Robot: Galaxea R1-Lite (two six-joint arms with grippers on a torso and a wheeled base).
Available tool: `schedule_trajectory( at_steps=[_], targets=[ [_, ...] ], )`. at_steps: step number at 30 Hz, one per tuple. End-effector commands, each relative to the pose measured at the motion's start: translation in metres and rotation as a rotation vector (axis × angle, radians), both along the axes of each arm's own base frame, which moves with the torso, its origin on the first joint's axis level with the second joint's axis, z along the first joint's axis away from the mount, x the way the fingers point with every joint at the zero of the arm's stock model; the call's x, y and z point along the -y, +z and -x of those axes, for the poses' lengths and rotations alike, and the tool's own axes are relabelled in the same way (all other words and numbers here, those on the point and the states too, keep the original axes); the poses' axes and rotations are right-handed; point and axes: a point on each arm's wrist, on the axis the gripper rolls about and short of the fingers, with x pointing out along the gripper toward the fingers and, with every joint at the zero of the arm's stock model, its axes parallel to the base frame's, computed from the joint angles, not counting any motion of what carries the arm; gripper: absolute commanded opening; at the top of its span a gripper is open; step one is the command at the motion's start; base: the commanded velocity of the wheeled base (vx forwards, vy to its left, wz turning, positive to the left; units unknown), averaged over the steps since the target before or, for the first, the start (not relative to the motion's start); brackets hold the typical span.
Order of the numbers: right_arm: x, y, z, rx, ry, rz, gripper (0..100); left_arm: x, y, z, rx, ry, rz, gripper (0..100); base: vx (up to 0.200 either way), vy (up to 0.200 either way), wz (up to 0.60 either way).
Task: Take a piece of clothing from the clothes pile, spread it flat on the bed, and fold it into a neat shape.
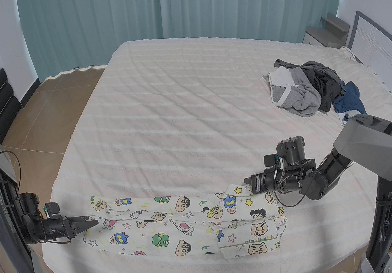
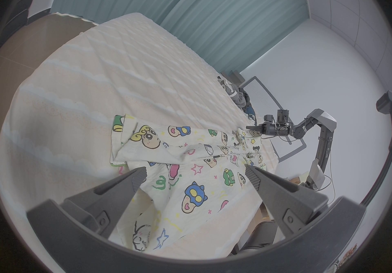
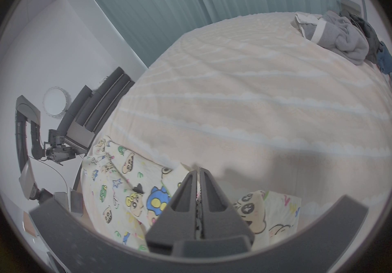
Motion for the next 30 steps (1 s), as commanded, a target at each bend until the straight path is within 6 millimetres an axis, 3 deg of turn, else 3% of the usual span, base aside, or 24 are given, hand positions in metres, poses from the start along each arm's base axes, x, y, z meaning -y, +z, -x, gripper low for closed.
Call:
schedule_trajectory(
  at_steps=[1,6,7,10,16,19,20,22,30],
  targets=[
    [-0.001,-0.015,-0.008,-0.014,-0.037,0.035,0,0.002,0.0,0.003,-0.015,0.0,0.009,100,0.0,0.0,0.0],
    [-0.002,-0.02,-0.015,-0.005,-0.079,0.073,0,0.002,-0.001,0.003,-0.016,0.001,0.007,100,0.0,0.0,0.0],
    [-0.002,-0.021,-0.014,-0.006,-0.078,0.073,100,0.002,-0.001,0.003,-0.015,0.001,0.007,100,0.0,0.0,0.0],
    [-0.002,-0.017,-0.012,-0.012,-0.077,0.073,100,0.0,0.0,0.0,-0.002,0.025,-0.038,100,0.0,0.0,0.0],
    [0.006,0.008,0.001,0.022,-0.097,0.062,100,-0.004,0.008,-0.021,0.06,0.129,-0.177,100,0.0,0.0,0.0],
    [0.01,0.016,0.009,0.026,-0.1,0.058,100,0.001,0.01,-0.033,0.029,0.153,-0.142,100,0.0,0.0,0.0],
    [0.012,0.023,0.021,0.03,-0.1,0.059,100,0.008,0.011,-0.05,0.0,0.179,-0.093,100,0.0,0.0,0.0],
    [0.016,0.028,0.032,0.041,-0.115,0.06,100,0.011,0.013,-0.062,-0.005,0.191,-0.058,100,0.0,0.0,0.0],
    [0.022,0.032,0.066,0.12,-0.136,-0.013,100,0.013,0.006,-0.088,-0.072,0.178,-0.026,100,0.0,0.0,0.0]
  ],
)
